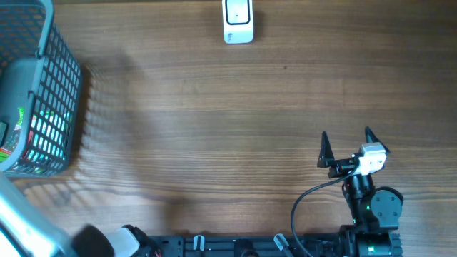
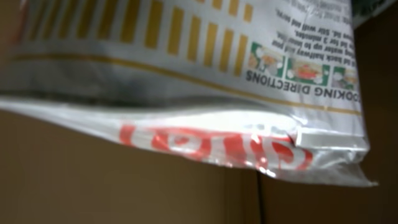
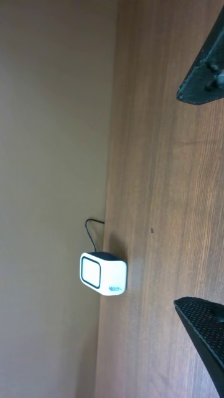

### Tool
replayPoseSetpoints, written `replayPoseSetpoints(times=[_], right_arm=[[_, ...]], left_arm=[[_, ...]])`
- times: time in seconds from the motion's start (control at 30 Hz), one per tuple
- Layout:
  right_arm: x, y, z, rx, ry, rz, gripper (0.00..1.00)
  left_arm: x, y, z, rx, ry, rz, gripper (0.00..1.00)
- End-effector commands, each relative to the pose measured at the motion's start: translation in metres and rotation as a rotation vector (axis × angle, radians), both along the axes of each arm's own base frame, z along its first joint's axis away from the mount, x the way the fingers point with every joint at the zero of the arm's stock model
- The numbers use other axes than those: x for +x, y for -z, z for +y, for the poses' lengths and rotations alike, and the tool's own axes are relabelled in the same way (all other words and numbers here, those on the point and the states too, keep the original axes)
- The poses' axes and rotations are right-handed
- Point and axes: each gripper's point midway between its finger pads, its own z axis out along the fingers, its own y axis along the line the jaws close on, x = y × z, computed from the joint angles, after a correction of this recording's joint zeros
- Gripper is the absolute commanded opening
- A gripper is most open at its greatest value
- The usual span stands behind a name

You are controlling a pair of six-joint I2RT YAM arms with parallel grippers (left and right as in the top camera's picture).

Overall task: Scan the item barcode
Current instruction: 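Carry the cup noodle with the left gripper toward the scanner and set it down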

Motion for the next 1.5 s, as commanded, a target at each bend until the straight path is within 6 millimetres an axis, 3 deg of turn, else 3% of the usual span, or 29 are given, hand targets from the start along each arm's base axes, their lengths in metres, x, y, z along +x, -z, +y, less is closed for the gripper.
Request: replayPoseSetpoints(times=[0.0, 0.1, 0.23, 0.33, 0.53, 0.6, 0.77, 1.0, 1.13, 1.27, 1.47], right_arm=[[0.0, -0.002, -0.001, 0.0, 0.003, -0.011, 1.0], [0.0, -0.002, -0.001, 0.0, 0.004, -0.011, 1.0], [0.0, -0.002, -0.001, 0.001, 0.004, -0.011, 1.0], [0.0, -0.002, -0.001, 0.0, 0.004, -0.011, 1.0], [0.0, -0.002, -0.001, 0.0, 0.003, -0.011, 1.0], [0.0, -0.002, -0.001, 0.0, 0.003, -0.011, 1.0], [0.0, -0.002, -0.001, 0.0, 0.004, -0.011, 1.0], [0.0, -0.002, -0.001, 0.0, 0.004, -0.011, 1.0], [0.0, -0.002, -0.001, 0.0, 0.003, -0.011, 1.0], [0.0, -0.002, -0.001, 0.0, 0.004, -0.011, 1.0], [0.0, -0.002, -0.001, 0.0, 0.003, -0.011, 1.0]], left_arm=[[-0.021, -0.027, -0.066, -0.15, 0.069, -0.094, 0.7], [-0.026, -0.012, -0.119, -0.274, 0.154, -0.036, 0.69], [-0.028, 0.031, -0.187, -0.448, 0.269, 0.138, 0.66], [-0.024, 0.077, -0.23, -0.506, 0.292, 0.321, 0.67], [-0.002, 0.184, -0.314, -0.422, 0.334, 0.62, 0.72], [0.002, 0.21, -0.337, -0.415, 0.364, 0.672, 0.72], [0.011, 0.297, -0.417, -0.39, 0.463, 0.801, 0.7], [0.011, 0.393, -0.509, -0.308, 0.585, 0.888, 0.65], [0.009, 0.428, -0.549, -0.29, 0.613, 0.862, 0.67], [0.002, 0.448, -0.58, -0.332, 0.631, 0.842, 0.66], [-0.008, 0.464, -0.601, -0.405, 0.604, 0.834, 0.69]])
